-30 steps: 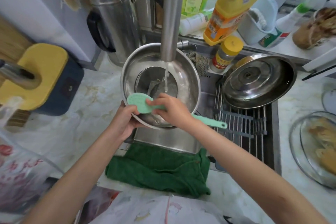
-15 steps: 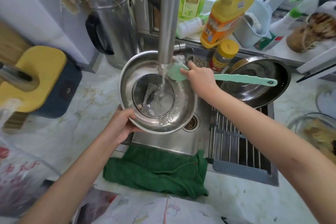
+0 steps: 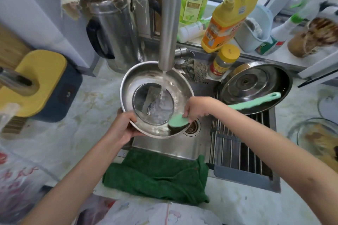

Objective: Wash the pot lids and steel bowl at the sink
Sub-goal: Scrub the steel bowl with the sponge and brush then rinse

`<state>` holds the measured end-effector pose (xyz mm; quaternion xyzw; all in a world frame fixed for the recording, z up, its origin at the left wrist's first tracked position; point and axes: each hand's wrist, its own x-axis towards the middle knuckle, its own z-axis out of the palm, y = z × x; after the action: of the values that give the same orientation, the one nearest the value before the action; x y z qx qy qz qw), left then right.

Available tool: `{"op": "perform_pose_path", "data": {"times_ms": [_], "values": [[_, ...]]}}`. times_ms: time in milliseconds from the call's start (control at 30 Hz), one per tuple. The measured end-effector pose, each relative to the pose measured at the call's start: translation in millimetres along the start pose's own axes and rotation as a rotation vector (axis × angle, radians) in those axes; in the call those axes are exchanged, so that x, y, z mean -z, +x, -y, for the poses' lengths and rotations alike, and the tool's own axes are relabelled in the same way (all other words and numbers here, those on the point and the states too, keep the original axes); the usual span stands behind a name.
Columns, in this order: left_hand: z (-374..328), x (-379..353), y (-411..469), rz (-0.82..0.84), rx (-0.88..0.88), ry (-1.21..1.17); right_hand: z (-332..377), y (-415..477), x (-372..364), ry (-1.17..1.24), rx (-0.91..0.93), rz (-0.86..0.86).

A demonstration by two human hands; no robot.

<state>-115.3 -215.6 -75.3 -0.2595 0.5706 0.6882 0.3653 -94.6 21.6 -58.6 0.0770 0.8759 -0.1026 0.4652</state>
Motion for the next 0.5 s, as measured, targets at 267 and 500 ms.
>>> {"op": "perform_pose_path", "data": {"times_ms": [267, 500], "values": [[-3.3, 6.5, -7.2, 0.028, 0.185, 0.211, -11.0, 38.2, 31.0, -0.375, 0.148, -0.606], [-10.4, 4.0, -6.7, 0.095, 0.272, 0.187, 30.6, 51.9, 10.9, -0.153, 0.636, -0.648]]}}
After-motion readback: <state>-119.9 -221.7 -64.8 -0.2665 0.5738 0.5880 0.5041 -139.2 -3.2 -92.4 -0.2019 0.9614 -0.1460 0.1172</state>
